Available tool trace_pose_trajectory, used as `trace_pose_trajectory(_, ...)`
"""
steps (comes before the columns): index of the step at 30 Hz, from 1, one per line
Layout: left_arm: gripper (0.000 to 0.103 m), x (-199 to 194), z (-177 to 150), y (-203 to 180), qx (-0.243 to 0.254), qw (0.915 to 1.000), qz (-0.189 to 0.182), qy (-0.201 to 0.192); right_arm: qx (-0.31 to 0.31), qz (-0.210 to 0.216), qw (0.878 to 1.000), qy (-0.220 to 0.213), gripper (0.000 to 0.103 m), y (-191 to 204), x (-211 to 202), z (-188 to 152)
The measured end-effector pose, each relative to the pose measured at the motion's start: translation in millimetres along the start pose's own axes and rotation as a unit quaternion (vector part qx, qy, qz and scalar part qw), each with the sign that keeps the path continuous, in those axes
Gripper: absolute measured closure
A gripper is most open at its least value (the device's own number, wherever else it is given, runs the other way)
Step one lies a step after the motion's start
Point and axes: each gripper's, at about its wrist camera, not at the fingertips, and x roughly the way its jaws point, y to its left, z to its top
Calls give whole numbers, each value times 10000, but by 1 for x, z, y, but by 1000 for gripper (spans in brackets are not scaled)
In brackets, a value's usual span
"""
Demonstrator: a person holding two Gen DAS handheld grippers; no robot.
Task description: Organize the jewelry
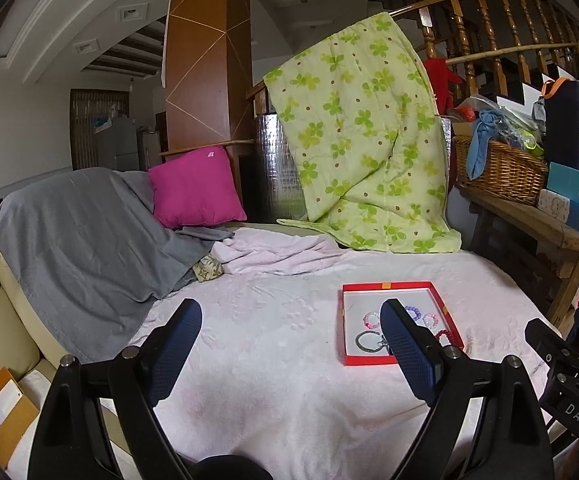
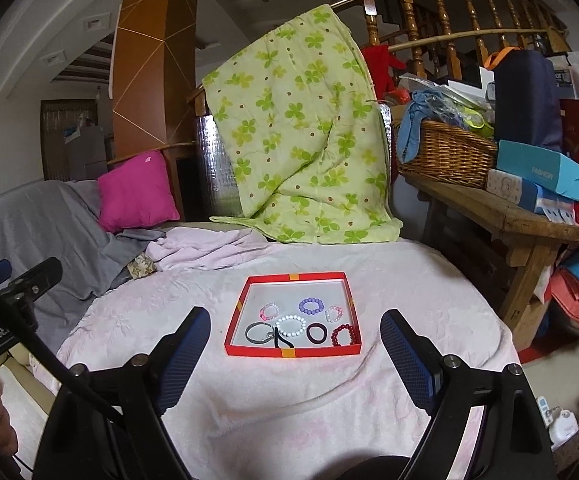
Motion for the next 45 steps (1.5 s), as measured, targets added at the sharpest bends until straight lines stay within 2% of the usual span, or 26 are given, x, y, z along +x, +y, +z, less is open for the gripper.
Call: trace_pose_trajectory(45,12,2,-13,2,148,9999,23,82,205,55,9996,163,14,0,12,-13)
